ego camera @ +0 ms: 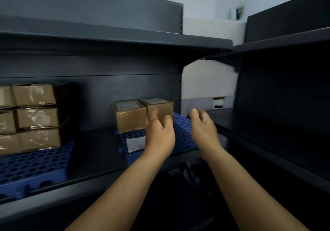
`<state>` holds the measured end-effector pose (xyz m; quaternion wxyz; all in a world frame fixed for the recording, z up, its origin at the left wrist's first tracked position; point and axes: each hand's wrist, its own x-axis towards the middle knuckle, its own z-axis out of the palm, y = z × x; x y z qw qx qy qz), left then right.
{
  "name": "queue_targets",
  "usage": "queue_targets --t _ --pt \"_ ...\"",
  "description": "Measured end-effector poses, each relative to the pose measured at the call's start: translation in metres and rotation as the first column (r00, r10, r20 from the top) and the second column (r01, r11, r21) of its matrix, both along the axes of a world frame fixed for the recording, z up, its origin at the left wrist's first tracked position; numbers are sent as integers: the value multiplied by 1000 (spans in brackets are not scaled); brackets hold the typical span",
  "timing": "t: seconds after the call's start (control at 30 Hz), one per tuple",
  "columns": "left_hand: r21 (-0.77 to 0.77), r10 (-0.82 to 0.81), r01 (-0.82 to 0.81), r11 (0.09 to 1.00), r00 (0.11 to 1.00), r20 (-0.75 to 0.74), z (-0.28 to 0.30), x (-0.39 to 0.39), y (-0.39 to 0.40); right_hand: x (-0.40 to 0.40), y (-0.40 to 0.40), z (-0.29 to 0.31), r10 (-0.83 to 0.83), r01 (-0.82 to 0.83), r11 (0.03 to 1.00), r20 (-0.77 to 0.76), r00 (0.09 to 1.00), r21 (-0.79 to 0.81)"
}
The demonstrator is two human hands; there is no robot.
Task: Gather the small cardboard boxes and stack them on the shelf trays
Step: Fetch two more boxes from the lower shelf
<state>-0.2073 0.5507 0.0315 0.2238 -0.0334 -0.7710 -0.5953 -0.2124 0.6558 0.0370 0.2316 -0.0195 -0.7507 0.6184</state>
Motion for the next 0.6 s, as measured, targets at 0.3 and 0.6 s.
queue_targets --t 0.3,0.6 --pt "-30 -418 428 903 894 160 -87 104 35 162 27 -79 -408 410 912 160 899 22" --pt "-117 -706 791 601 594 386 -163 229 85 318 52 -154 -632 664 744 389 670 66"
